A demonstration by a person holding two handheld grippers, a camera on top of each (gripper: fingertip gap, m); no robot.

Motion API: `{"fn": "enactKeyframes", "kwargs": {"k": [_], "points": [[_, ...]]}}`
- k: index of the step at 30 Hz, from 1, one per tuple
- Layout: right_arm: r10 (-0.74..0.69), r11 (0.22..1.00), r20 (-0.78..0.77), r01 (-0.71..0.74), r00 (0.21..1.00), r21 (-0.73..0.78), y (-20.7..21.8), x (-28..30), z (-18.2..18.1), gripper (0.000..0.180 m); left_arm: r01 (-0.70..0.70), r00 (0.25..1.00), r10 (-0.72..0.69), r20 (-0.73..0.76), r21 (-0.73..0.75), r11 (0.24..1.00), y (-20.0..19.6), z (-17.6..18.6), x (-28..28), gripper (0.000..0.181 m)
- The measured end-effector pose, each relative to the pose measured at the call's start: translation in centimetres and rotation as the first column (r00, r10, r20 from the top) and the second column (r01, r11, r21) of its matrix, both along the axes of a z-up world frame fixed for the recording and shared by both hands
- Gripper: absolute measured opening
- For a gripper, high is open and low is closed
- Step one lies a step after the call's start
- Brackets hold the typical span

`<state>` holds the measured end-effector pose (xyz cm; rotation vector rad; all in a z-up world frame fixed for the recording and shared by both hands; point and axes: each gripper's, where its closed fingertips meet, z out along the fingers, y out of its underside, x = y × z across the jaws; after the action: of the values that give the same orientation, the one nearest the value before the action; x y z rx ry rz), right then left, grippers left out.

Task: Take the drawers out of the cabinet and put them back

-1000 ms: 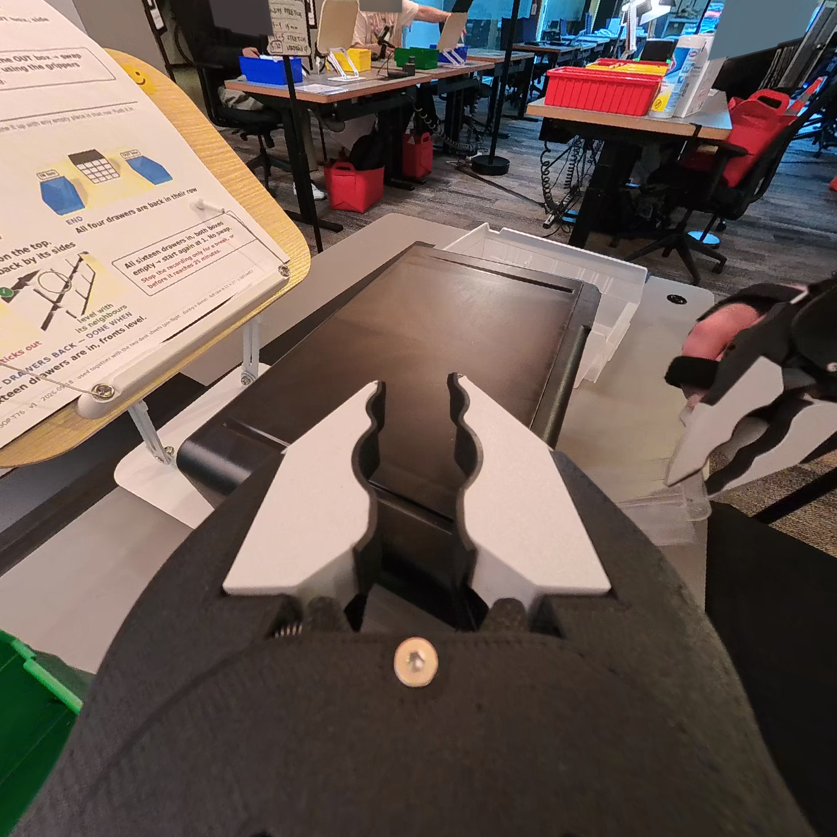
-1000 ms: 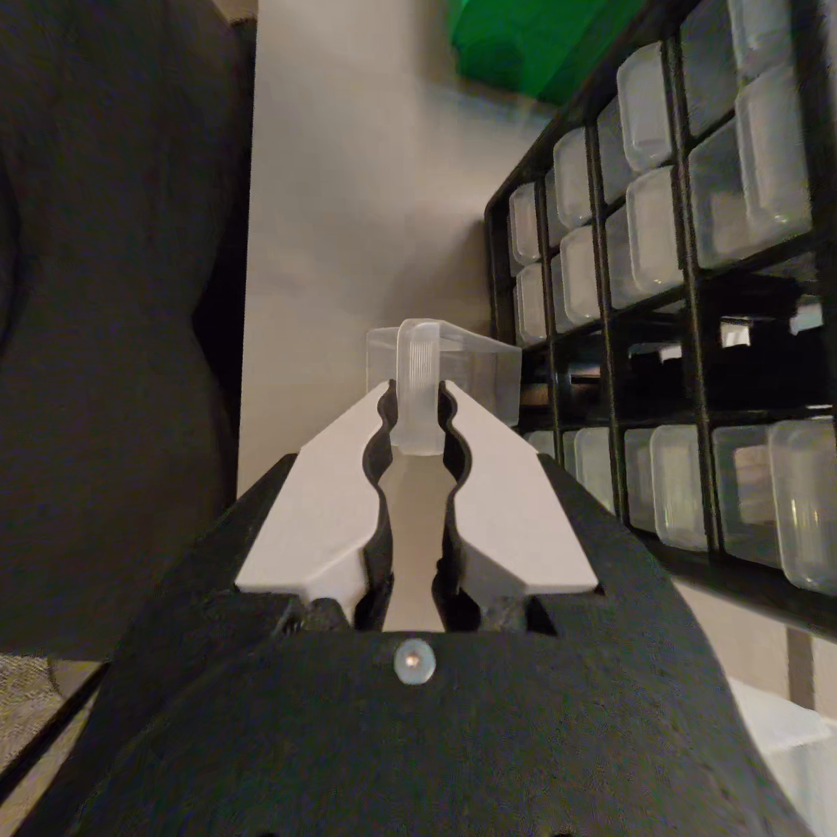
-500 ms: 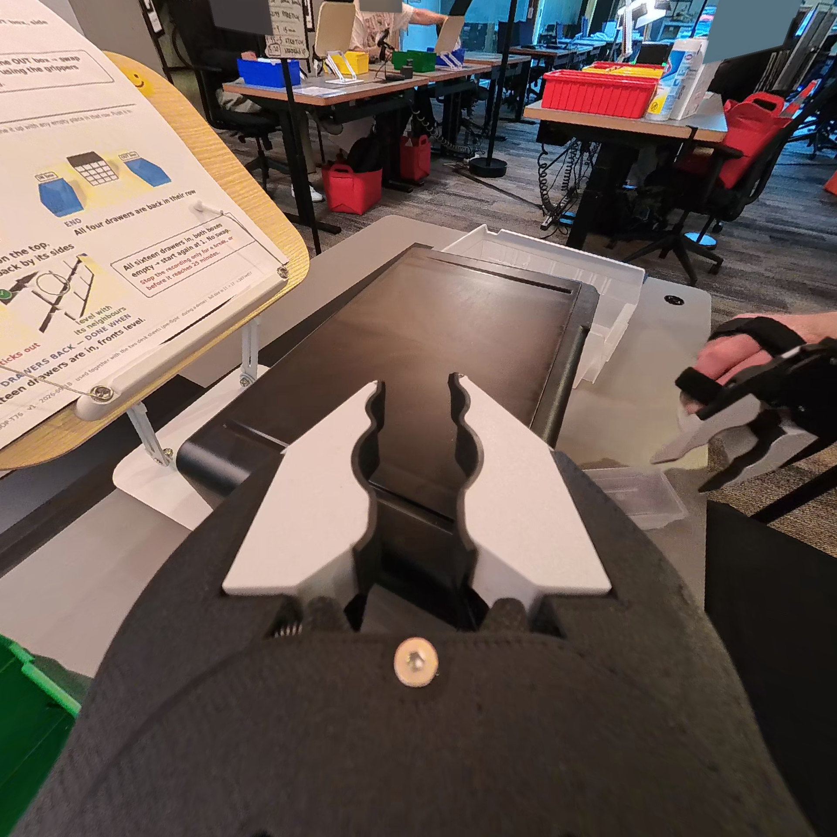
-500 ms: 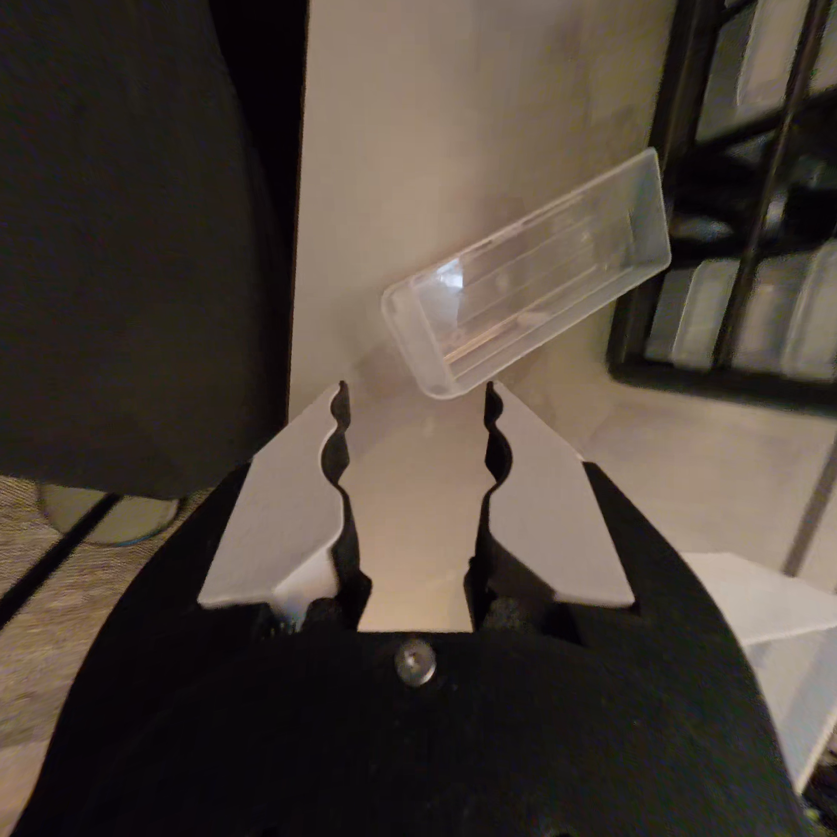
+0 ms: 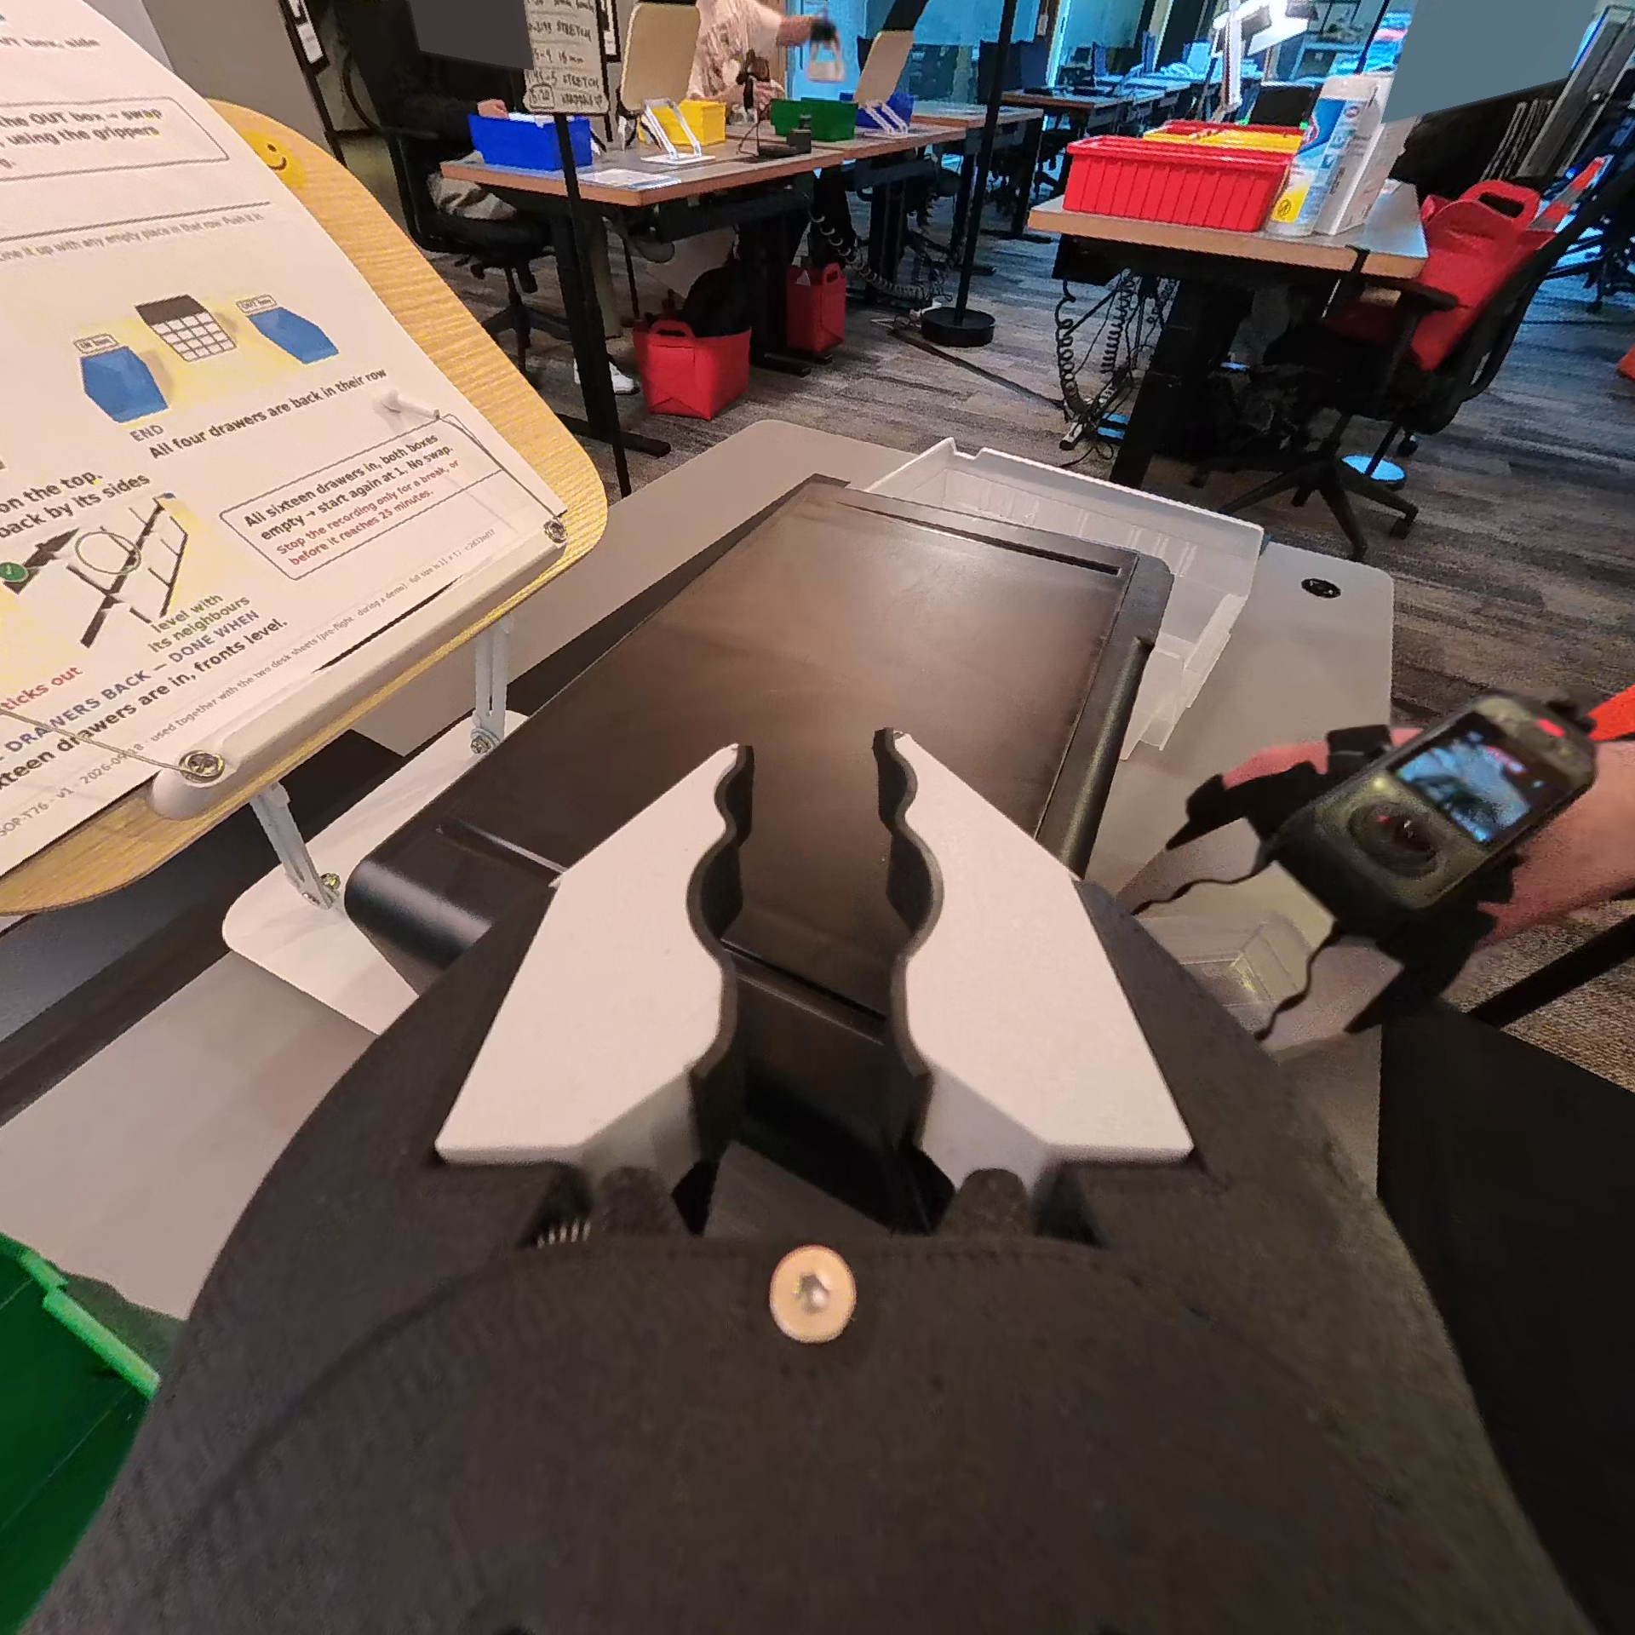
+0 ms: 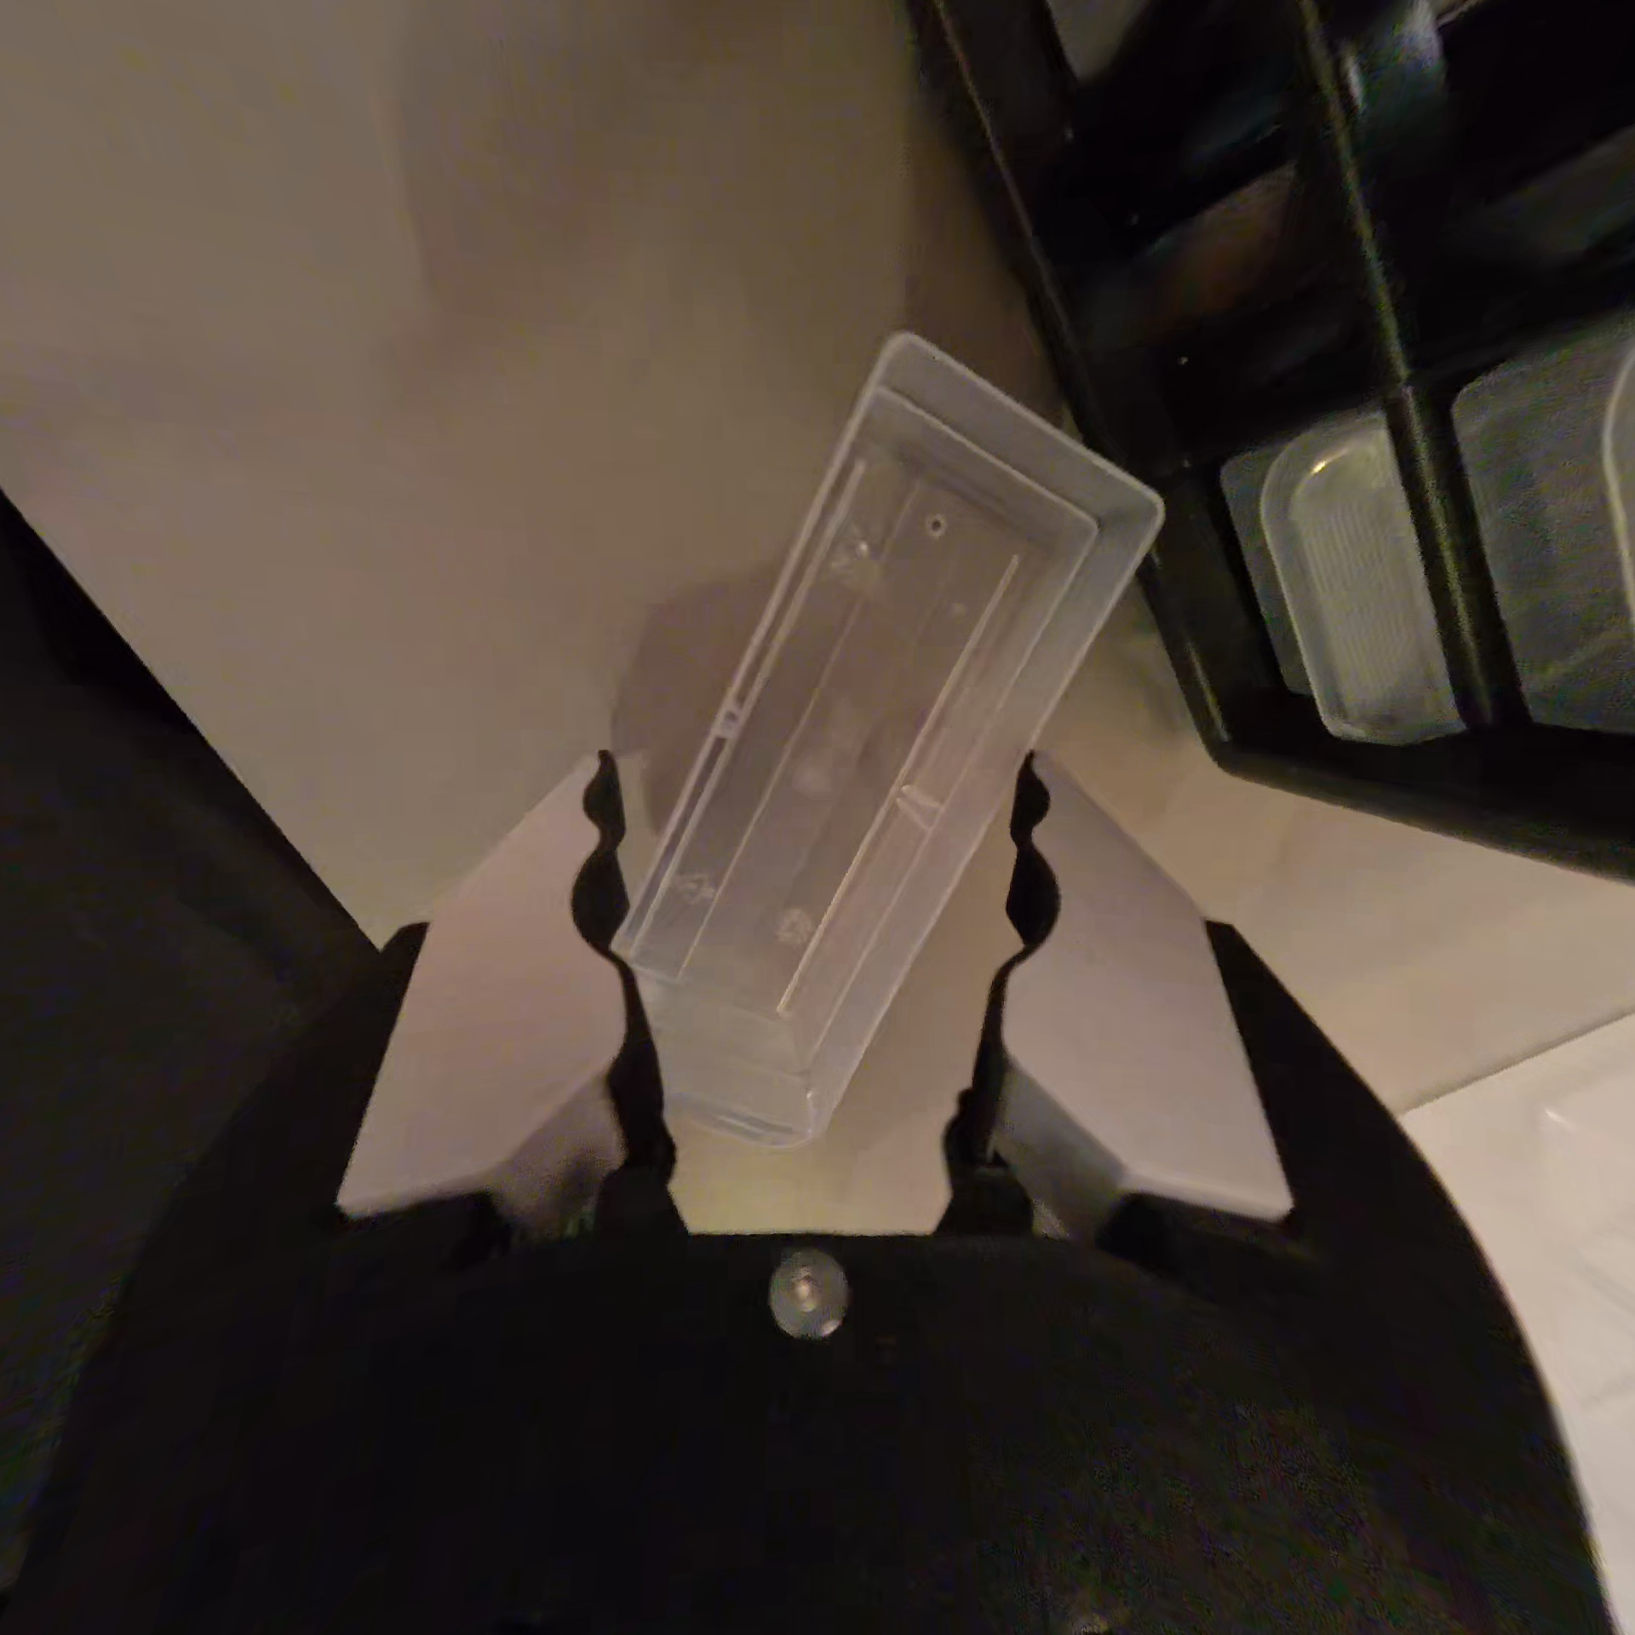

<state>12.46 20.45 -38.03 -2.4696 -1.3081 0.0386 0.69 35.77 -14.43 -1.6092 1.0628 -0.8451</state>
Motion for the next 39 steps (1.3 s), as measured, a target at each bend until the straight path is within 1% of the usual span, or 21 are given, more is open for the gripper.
{"fn": "enactKeyframes", "kwargs": {"k": [1, 6, 8, 11, 13, 16, 19, 21, 24, 29, 33, 35, 37, 39], "points": [[0.021, 1.000, 0.001, -0.021, 1.000, -0.001, 0.0, -0.1, 0.0, 0.076, 0.002, 1.000, -0.002, 0.001, 0.000, 1.000, 0.0, 0.0, 0.0, 0.027], [0.205, 0.978, 0.041, -0.203, 0.978, -0.050, -1.8, 1.0, 0.7, 0.065, 0.008, 1.000, -0.008, 0.006, 0.000, 1.000, 0.0, 0.0, 0.0, 0.028], [0.262, 0.965, 0.043, -0.261, 0.964, -0.015, -2.1, 2.2, 2.3, 0.064, 0.010, 1.000, -0.010, 0.006, -0.001, 1.000, 0.0, 0.0, 0.0, 0.028], [0.360, 0.930, 0.077, -0.364, 0.930, 0.042, -2.7, 6.0, 5.9, 0.064, 0.010, 1.000, -0.010, 0.006, -0.002, 1.000, 0.0, 0.0, 0.0, 0.027], [0.364, 0.924, 0.155, -0.377, 0.918, 0.067, -2.1, 10.1, 8.4, 0.063, 0.010, 1.000, -0.010, 0.007, -0.002, 1.000, 0.0, 0.0, 0.0, 0.027], [0.280, 0.940, 0.272, -0.320, 0.921, 0.116, 0.0, 17.2, 11.7, 0.063, 0.010, 1.000, -0.010, 0.006, -0.003, 1.000, 0.0, 0.0, 0.0, 0.027], [0.213, 0.954, 0.347, -0.271, 0.913, 0.126, 2.1, 22.9, 13.1, 0.063, 0.006, 1.000, -0.006, 0.003, -0.003, 1.000, 0.0, 0.0, 0.0, 0.027], [0.210, 0.961, 0.397, -0.264, 0.893, 0.086, 3.2, 25.8, 12.5, 0.064, 0.002, 1.000, -0.002, 0.002, -0.003, 1.000, 0.0, 0.0, 0.0, 0.027], [0.238, 0.968, 0.441, -0.246, 0.865, -0.038, 3.9, 28.6, 9.7, 0.064, -0.002, 1.000, 0.002, 0.000, -0.003, 1.000, 0.0, 0.0, 0.0, 0.027], [0.347, 0.938, 0.477, -0.294, 0.808, -0.185, 4.5, 29.6, 4.7, 0.065, -0.002, 1.000, 0.002, 0.001, -0.003, 1.000, 0.1, 0.0, 0.0, 0.027], [0.377, 0.925, 0.507, -0.341, 0.775, -0.167, 6.1, 28.7, 2.9, 0.069, 0.000, 1.000, 0.000, 0.002, -0.003, 1.000, 0.1, 0.0, 0.0, 0.027], [0.381, 0.921, 0.543, -0.362, 0.748, -0.146, 6.9, 28.6, 2.5, 0.067, 0.001, 1.000, -0.001, 0.002, -0.003, 1.000, 0.1, 0.0, 0.0, 0.027], [0.352, 0.930, 0.573, -0.345, 0.740, -0.126, 7.5, 28.7, 2.6, 0.074, 0.001, 1.000, -0.001, 0.003, -0.003, 1.000, 0.1, 0.0, 0.0, 0.027], [0.318, 0.940, 0.563, -0.331, 0.763, -0.082, 7.9, 28.3, 3.2, 0.084, 0.002, 1.000, -0.002, 0.004, -0.002, 1.000, 0.1, 0.0, 0.0, 0.027]]}}
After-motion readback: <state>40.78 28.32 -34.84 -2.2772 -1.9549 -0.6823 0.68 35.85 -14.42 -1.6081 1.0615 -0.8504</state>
